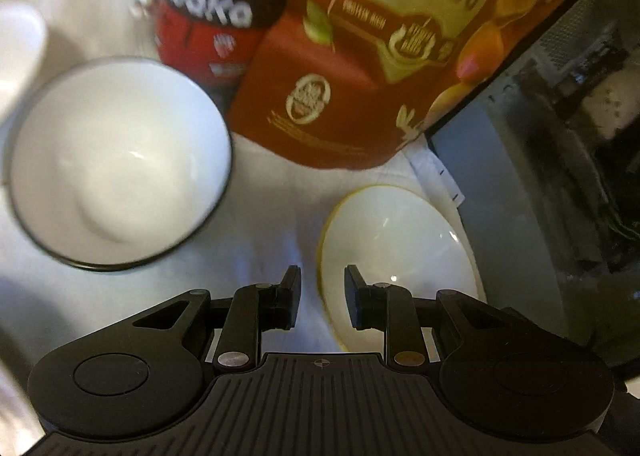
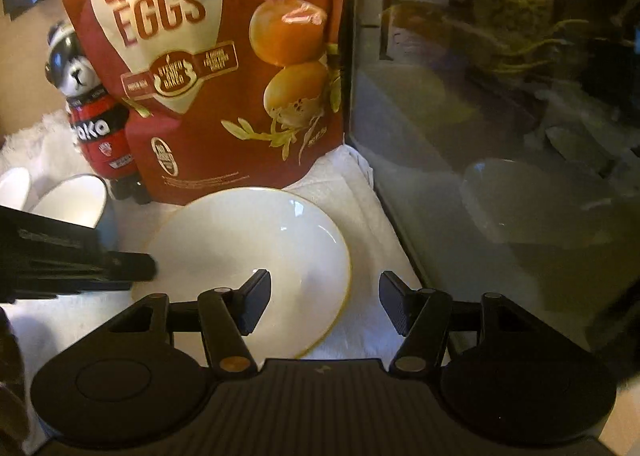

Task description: Organize plates and bowls

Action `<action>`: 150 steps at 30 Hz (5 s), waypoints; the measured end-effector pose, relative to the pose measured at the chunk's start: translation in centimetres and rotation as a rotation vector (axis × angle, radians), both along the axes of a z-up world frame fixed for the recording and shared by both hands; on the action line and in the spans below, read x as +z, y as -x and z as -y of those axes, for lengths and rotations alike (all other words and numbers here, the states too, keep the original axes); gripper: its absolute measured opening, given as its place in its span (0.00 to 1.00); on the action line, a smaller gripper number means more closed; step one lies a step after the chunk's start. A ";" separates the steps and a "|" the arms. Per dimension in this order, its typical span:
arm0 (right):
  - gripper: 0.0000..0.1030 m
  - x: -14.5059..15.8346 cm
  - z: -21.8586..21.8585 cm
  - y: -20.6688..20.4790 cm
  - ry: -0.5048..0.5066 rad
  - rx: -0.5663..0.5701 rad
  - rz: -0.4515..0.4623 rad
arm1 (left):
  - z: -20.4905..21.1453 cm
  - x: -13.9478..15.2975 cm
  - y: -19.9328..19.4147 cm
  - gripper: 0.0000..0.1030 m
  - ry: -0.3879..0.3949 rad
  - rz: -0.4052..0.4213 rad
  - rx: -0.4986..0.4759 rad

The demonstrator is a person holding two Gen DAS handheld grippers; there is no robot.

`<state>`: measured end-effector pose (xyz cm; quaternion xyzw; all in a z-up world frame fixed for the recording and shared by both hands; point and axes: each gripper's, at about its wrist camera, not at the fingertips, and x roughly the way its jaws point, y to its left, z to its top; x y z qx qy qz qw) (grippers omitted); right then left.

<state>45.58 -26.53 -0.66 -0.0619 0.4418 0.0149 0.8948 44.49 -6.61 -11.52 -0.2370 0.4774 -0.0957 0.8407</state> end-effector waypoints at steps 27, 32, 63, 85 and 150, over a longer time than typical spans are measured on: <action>0.49 -1.5 -2.6 6.3 -0.209 0.403 -0.264 | -5.2 2.4 11.4 0.24 -0.066 -0.081 0.091; 0.50 -1.3 -3.6 7.3 -0.194 0.462 -0.242 | -6.2 1.8 12.6 0.24 -0.089 -0.115 0.071; 0.60 0.0 -6.0 5.0 -0.108 0.487 -0.096 | -7.2 3.1 11.2 0.22 -0.141 -0.036 0.031; 0.82 0.4 -6.0 4.5 -0.071 0.348 -0.155 | -8.2 6.1 7.2 0.22 -0.158 -0.073 -0.025; 0.33 -6.8 -8.7 -11.4 -0.361 0.151 -0.509 | -9.7 -0.4 -2.7 0.25 -0.101 -0.145 0.122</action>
